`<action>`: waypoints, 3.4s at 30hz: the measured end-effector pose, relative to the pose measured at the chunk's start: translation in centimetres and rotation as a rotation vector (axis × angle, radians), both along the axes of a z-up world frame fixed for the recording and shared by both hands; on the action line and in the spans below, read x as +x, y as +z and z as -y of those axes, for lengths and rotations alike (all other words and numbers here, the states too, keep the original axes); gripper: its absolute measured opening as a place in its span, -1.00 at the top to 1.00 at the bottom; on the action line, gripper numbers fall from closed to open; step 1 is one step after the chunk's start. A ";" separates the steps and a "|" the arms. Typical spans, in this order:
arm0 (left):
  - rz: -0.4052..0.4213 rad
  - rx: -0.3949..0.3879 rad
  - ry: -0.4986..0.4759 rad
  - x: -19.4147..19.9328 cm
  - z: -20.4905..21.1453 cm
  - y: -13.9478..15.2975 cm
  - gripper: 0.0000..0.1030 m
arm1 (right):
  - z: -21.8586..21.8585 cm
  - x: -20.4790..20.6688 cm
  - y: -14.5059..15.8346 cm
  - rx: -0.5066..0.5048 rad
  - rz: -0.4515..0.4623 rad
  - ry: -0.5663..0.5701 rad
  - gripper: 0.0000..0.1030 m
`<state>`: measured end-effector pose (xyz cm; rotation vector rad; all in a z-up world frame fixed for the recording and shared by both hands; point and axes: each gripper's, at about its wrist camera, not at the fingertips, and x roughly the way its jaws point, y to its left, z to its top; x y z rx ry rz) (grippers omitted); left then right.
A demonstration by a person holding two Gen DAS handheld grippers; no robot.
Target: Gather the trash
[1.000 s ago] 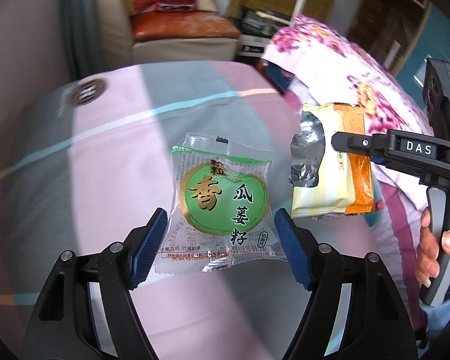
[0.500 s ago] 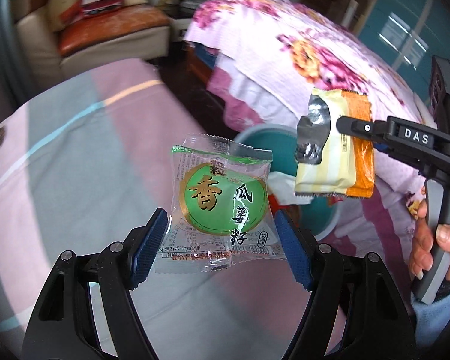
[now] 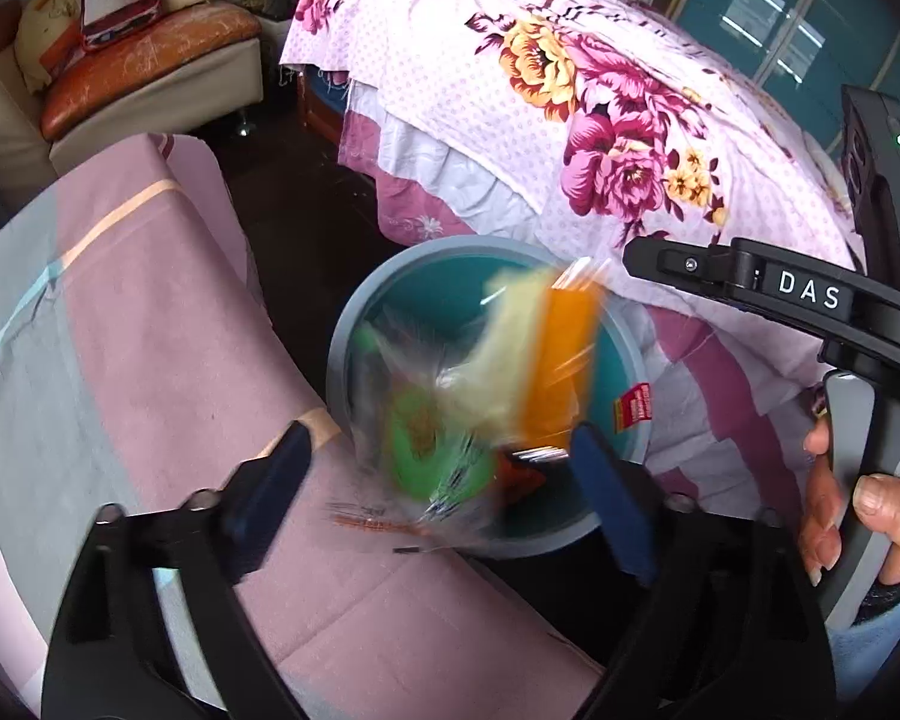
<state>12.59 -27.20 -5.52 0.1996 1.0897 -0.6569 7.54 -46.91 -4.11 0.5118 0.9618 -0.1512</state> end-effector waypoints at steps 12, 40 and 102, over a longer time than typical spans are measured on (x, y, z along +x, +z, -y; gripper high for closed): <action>-0.044 -0.005 0.058 0.4 -1.7 -0.3 -0.83 | -0.6 0.2 0.4 -0.002 -0.008 -0.006 -0.52; 0.050 -0.059 0.320 -4.4 -13.1 6.9 -0.92 | -10.9 -5.1 7.2 -0.225 0.085 0.251 -0.87; 0.092 0.018 0.406 -7.3 -16.2 4.2 -0.92 | -12.7 -7.6 5.1 -0.255 0.033 0.269 -0.87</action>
